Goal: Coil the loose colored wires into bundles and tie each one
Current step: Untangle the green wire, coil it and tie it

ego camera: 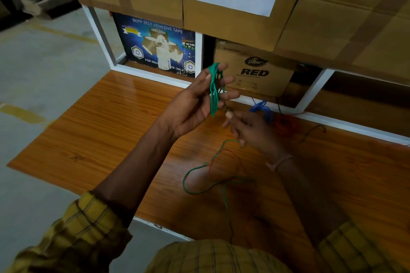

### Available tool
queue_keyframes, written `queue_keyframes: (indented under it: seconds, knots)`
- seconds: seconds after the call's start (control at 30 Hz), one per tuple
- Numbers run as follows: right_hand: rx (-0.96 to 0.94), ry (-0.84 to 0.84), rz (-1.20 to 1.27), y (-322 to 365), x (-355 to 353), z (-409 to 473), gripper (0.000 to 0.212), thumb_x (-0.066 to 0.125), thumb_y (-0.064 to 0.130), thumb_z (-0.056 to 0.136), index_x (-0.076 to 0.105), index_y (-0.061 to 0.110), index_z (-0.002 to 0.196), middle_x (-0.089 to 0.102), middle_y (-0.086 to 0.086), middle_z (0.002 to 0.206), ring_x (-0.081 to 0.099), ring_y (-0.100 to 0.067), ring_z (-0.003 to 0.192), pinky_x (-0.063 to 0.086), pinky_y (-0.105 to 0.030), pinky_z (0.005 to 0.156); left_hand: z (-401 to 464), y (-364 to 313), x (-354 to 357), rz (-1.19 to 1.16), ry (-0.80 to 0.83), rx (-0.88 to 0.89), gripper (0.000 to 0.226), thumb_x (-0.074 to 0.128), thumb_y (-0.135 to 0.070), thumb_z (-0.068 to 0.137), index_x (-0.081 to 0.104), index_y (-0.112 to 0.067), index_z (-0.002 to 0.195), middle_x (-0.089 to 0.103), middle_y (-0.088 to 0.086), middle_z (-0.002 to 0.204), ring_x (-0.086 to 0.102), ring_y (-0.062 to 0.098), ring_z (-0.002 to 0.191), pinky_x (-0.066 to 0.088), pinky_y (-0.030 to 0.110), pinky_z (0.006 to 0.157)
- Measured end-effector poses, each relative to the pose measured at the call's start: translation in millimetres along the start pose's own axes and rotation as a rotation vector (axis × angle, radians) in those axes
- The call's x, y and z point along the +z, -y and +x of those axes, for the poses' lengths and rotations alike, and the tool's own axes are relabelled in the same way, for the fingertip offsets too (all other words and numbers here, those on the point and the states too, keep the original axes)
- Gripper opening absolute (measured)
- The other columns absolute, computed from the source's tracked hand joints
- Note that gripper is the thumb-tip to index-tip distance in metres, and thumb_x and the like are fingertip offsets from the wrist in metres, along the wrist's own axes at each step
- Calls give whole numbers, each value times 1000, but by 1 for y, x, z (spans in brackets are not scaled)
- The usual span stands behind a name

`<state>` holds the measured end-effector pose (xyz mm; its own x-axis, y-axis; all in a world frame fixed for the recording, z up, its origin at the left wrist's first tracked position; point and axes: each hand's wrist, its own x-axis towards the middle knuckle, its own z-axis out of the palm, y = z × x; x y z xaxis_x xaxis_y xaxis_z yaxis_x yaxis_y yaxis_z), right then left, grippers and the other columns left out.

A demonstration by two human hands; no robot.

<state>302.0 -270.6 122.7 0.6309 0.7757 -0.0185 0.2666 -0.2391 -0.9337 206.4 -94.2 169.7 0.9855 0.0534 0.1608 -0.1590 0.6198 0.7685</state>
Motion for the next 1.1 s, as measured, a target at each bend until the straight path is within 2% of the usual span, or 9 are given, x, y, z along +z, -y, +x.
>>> queue_keyframes:
  seconds: [0.1,0.23,0.4,0.5,0.6,0.7,0.8,0.93,1.1]
  knots:
    - [-24,154,-20,5,8,-6,23,53,29,107,71,15,103,64,-12,69,61,-28,60,53,-38,64,6,10,-6,-100,-63,35,43,32,-19,115,37,-14,157,53,17,137,60,42,133,63,29,85]
    - [-23,419,-5,5,8,-17,17,60,18,102,65,7,115,75,-18,82,73,-38,88,53,-44,91,17,12,-11,1,-253,108,40,29,-21,116,38,-16,155,46,13,142,60,41,135,61,32,90]
    - [-35,533,-143,29,-5,-23,20,59,15,103,62,14,123,75,-10,73,70,-13,65,50,-24,67,19,17,-35,570,-420,153,42,34,-25,116,35,-16,156,40,9,156,68,30,125,60,39,96]
    - [-111,464,-188,54,-24,-15,16,57,13,104,63,9,118,73,-11,72,73,-29,71,60,-36,79,13,25,-51,1030,-372,137,44,38,-33,114,36,-13,153,33,10,154,67,21,123,63,44,94]
    - [-127,348,44,72,-45,-2,17,58,6,101,58,-9,109,58,-2,60,61,-28,55,63,-50,76,5,27,-58,1147,-351,77,45,39,-31,114,36,-14,155,33,9,151,71,22,113,65,40,85]
    - [-165,242,170,82,-58,10,12,59,11,101,62,0,98,38,-4,57,40,-17,44,59,-40,59,-4,25,-61,1102,-283,11,42,38,-31,115,40,-17,154,41,13,146,77,25,97,60,43,76]
    - [-199,165,232,82,-67,23,20,50,12,104,64,-1,101,33,-2,59,27,-18,49,49,-31,55,-12,23,-54,1035,-197,-64,38,37,-26,115,43,-17,152,50,17,139,76,31,91,53,40,71]
    - [-206,85,304,78,-74,42,23,48,14,107,67,1,105,35,1,61,28,-10,49,35,-29,53,-21,14,-38,931,-73,-176,37,35,-21,115,44,-16,151,54,18,141,73,28,84,51,27,68]
    - [-191,-162,117,55,-69,77,20,54,20,106,70,12,97,40,-3,66,30,-9,49,28,-20,41,-24,4,-19,725,130,-235,40,34,-22,115,41,-12,153,49,23,146,69,31,90,46,31,69]
